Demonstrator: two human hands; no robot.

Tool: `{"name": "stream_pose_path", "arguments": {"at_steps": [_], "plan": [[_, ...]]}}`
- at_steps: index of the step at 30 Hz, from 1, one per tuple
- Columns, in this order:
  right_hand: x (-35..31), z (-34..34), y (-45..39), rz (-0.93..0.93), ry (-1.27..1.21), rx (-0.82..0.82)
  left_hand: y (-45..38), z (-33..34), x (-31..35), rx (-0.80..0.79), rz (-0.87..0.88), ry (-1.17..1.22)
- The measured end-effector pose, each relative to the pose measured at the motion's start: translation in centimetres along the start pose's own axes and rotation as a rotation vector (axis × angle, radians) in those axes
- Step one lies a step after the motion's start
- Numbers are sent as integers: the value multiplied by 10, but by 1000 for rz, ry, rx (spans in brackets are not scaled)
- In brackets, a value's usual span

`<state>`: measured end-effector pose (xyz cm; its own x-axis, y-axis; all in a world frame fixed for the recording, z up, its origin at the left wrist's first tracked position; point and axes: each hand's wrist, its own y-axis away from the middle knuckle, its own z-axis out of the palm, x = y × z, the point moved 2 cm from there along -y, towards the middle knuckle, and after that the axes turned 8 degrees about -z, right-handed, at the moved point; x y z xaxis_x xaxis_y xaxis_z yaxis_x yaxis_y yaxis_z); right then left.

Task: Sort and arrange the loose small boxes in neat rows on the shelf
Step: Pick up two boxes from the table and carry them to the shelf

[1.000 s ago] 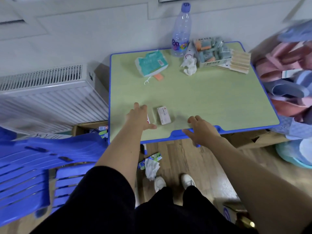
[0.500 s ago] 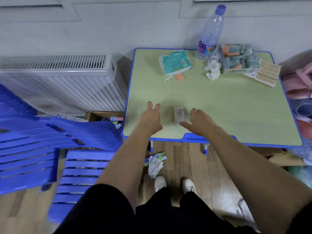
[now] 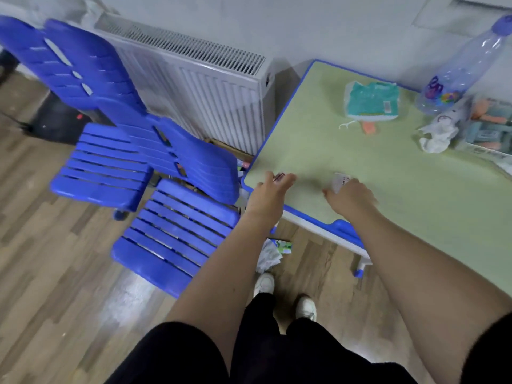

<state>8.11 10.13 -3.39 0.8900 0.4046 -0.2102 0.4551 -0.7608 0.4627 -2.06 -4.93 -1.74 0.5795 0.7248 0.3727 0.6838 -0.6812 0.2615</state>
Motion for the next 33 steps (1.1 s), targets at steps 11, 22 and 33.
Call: {"name": "stream_pose_path", "arguments": {"at_steps": [11, 22, 33], "plan": [[-1, -3, 22, -498, 193, 57, 63, 21, -7, 207, -219, 95], [-64, 25, 76, -1063, 437, 19, 130, 14, -74, 183, -559, 4], [-235, 130, 200, -1372, 559, -100, 260, -27, -243, 369, -938, 122]]}}
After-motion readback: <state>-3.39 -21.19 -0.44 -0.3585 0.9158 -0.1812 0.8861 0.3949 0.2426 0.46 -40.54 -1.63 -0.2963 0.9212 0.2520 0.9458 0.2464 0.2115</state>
